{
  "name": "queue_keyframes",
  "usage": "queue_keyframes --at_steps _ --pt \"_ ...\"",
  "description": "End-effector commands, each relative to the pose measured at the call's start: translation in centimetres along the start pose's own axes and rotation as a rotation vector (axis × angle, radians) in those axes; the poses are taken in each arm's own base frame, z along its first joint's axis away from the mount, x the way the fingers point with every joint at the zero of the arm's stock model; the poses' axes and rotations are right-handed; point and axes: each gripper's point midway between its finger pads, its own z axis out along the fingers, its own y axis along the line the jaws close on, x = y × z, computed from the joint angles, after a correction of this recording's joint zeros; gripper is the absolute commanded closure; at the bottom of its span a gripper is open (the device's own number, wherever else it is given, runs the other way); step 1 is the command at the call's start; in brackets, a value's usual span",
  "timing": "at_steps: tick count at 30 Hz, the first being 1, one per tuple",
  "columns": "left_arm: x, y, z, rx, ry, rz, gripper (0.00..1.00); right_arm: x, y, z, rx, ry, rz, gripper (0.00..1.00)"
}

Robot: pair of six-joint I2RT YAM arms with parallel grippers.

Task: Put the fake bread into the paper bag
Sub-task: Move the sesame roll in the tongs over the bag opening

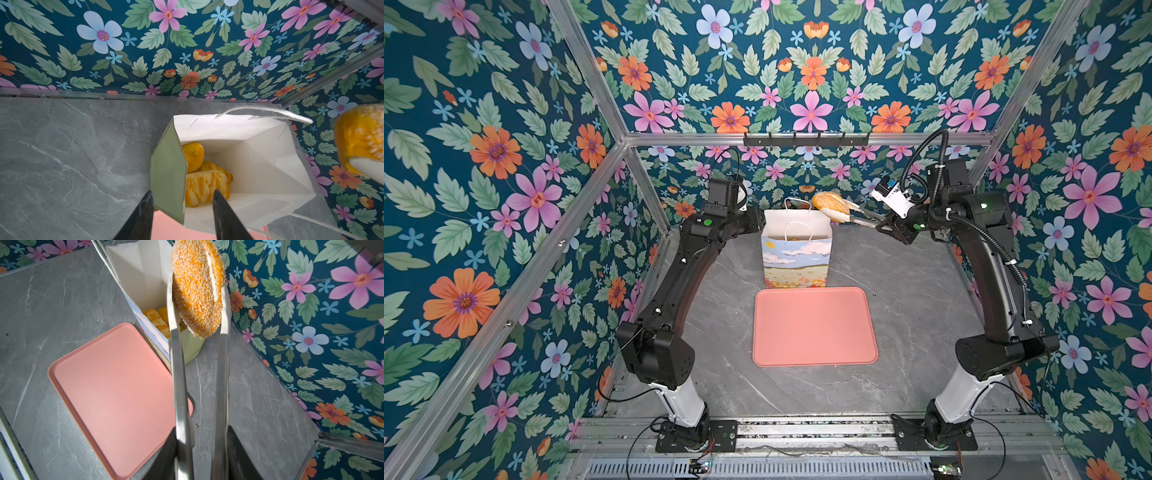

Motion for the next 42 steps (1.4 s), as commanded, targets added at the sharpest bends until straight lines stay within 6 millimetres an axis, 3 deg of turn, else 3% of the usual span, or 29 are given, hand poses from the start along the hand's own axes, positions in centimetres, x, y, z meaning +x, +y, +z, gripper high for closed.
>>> queue_keyframes --at_steps 1,9,12,30,42 --pt "-0.1 -0.1 0.1 0.005 0.002 -0.014 0.52 -0.2 1.2 0.0 -0.061 -0.014 -0.028 0.67" --pt "0.0 -0.1 0.8 0.011 0.017 -0.019 0.52 0.3 1.3 0.7 -0.076 0.005 -0.042 0.67" --pt "0.0 -0.1 0.9 0.011 0.020 -0.021 0.52 0.2 2.2 1.0 -0.099 0.019 -0.076 0.67" --pt "0.5 -0.3 1.3 0.032 0.037 -0.044 0.53 -2.4 2.8 3.6 -0.118 0.014 -0.163 0.67" --pt "1.5 -0.4 2.7 0.050 0.087 -0.080 0.52 -3.1 2.9 4.8 -0.134 -0.008 -0.175 0.67"
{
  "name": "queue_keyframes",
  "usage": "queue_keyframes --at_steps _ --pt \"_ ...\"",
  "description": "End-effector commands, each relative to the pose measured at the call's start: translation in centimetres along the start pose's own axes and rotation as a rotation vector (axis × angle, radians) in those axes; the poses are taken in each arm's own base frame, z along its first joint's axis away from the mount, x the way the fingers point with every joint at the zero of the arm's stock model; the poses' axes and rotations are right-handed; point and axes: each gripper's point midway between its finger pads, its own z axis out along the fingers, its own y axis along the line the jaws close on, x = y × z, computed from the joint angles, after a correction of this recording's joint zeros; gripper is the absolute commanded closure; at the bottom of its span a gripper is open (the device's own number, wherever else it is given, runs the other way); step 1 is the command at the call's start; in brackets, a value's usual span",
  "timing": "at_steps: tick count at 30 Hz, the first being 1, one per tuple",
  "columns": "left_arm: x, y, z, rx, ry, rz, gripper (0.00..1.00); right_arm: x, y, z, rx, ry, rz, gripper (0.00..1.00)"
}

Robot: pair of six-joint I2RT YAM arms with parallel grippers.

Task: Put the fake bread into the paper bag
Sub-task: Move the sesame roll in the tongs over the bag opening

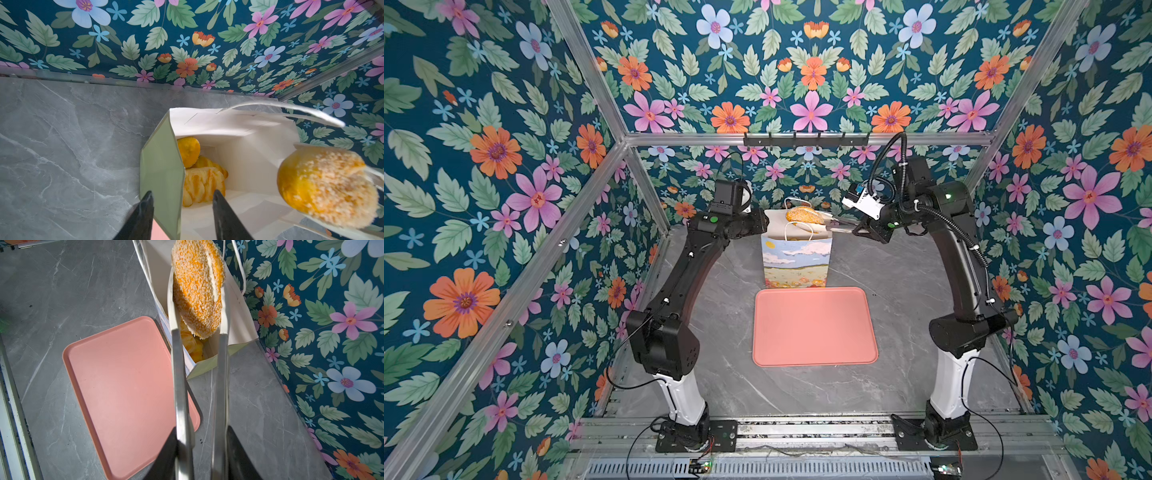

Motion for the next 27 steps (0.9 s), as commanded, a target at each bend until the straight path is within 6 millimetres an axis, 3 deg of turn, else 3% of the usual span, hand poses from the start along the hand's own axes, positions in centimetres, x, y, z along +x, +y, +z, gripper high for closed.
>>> queue_keyframes --at_steps 1,27 --pt "0.2 -0.3 0.3 0.018 0.022 -0.020 0.52 -0.8 -0.1 0.2 -0.003 -0.035 -0.025 0.67" --pt "0.7 -0.4 1.5 0.040 0.051 -0.044 0.53 -0.6 -0.3 3.5 -0.044 -0.020 -0.025 0.66"
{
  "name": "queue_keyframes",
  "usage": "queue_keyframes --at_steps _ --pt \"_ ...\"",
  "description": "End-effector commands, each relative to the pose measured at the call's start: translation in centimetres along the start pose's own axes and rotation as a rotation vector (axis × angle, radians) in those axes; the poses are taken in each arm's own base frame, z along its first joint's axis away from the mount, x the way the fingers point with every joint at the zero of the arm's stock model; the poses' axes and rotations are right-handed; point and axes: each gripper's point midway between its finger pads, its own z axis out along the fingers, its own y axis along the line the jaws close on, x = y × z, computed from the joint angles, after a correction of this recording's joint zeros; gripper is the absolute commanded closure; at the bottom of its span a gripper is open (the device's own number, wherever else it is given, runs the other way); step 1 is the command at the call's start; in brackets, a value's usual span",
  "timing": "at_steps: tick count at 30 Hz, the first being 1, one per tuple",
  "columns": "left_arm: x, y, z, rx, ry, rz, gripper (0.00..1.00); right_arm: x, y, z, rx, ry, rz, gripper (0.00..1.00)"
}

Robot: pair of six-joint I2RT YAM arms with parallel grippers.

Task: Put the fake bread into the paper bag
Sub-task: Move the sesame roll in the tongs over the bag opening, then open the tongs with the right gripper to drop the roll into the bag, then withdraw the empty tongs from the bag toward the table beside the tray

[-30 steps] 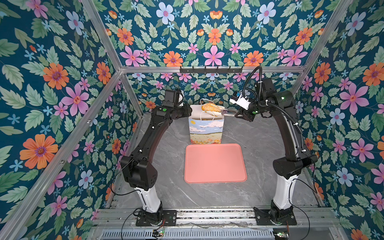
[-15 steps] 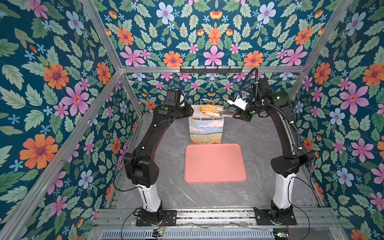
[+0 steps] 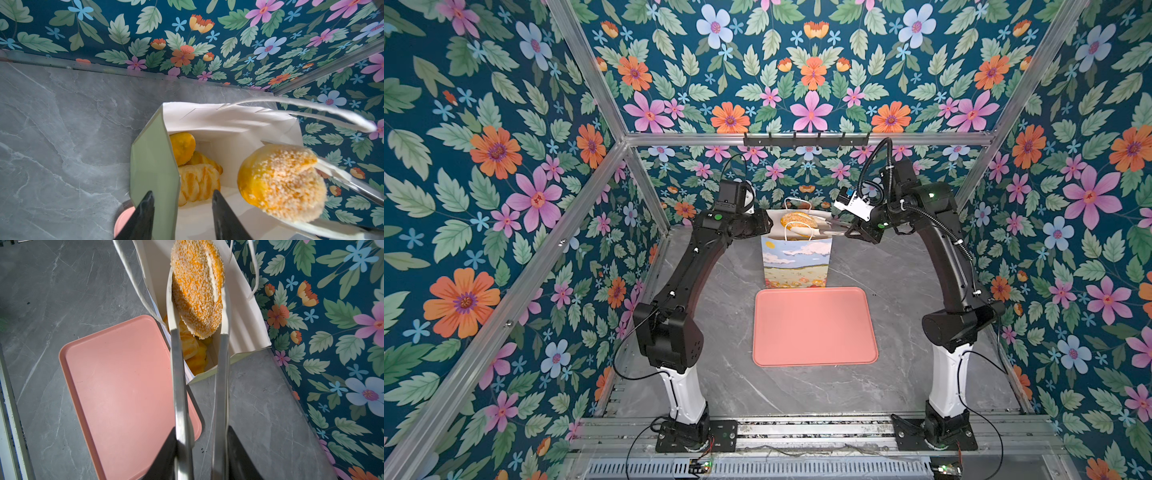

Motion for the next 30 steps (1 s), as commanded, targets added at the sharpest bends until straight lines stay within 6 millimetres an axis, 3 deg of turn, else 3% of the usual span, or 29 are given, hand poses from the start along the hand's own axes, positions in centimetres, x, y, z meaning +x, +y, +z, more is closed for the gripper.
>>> queue_keyframes --at_steps 1,16,30 --pt "-0.2 -0.2 -0.1 0.011 -0.005 -0.005 0.53 -0.9 -0.1 0.3 -0.004 -0.035 -0.024 0.66" --pt "-0.2 -0.3 -0.1 0.016 -0.004 -0.006 0.53 -0.1 -0.6 1.9 0.005 0.009 -0.010 0.61" --pt "-0.2 -0.4 0.1 0.021 -0.001 -0.006 0.53 -0.8 0.2 0.6 0.014 0.005 -0.036 0.56"
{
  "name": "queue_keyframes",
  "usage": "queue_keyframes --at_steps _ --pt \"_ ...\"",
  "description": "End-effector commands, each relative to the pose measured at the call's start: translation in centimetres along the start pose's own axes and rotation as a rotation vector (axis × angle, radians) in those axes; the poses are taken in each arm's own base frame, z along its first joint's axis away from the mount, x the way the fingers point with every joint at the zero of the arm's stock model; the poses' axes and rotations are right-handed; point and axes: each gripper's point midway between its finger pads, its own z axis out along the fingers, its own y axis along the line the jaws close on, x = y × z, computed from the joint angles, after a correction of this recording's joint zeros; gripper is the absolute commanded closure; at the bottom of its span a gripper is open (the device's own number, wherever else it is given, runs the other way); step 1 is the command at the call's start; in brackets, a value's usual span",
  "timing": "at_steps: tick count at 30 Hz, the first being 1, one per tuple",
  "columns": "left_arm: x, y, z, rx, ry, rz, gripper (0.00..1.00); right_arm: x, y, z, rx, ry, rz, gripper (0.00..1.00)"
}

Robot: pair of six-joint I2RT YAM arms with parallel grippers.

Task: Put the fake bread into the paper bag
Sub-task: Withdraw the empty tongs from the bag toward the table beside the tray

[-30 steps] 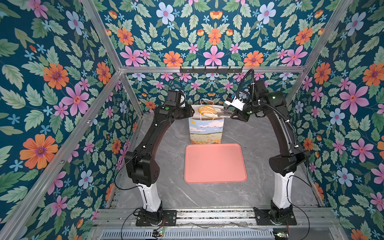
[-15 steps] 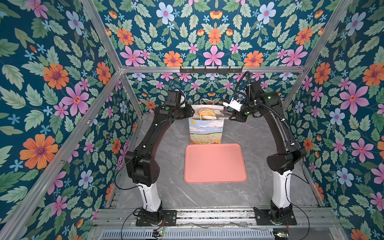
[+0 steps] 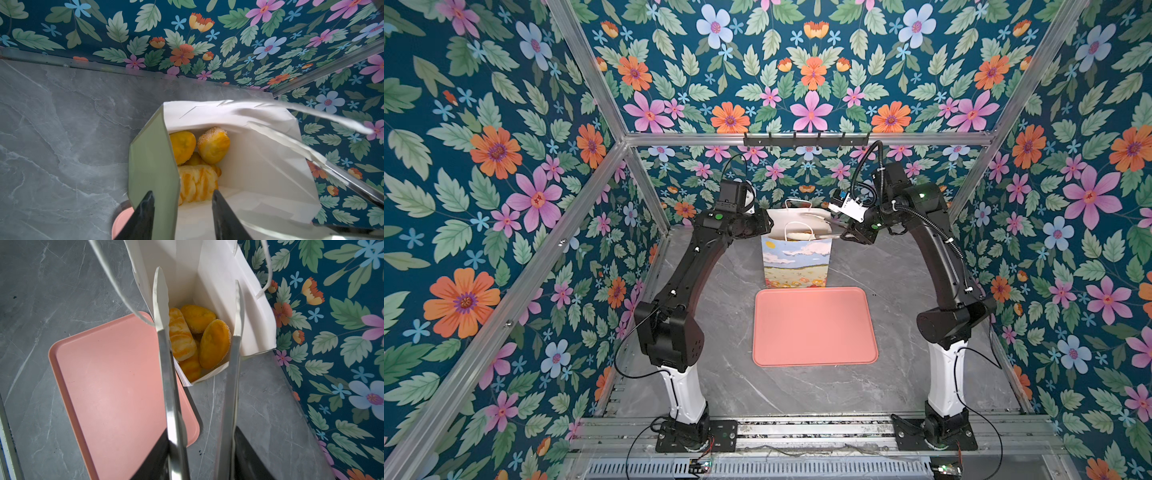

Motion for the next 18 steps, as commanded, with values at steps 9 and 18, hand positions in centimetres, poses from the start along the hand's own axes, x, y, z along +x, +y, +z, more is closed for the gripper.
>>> queue_keyframes --at_steps 9,18 --pt "-0.4 -0.5 -0.5 0.017 -0.013 0.008 0.53 -2.3 1.6 -4.6 0.015 -0.102 -0.016 0.56" --pt "-0.8 -0.7 -1.4 0.017 -0.035 0.018 0.53 -2.6 2.9 -8.8 0.066 -0.151 0.044 0.56"
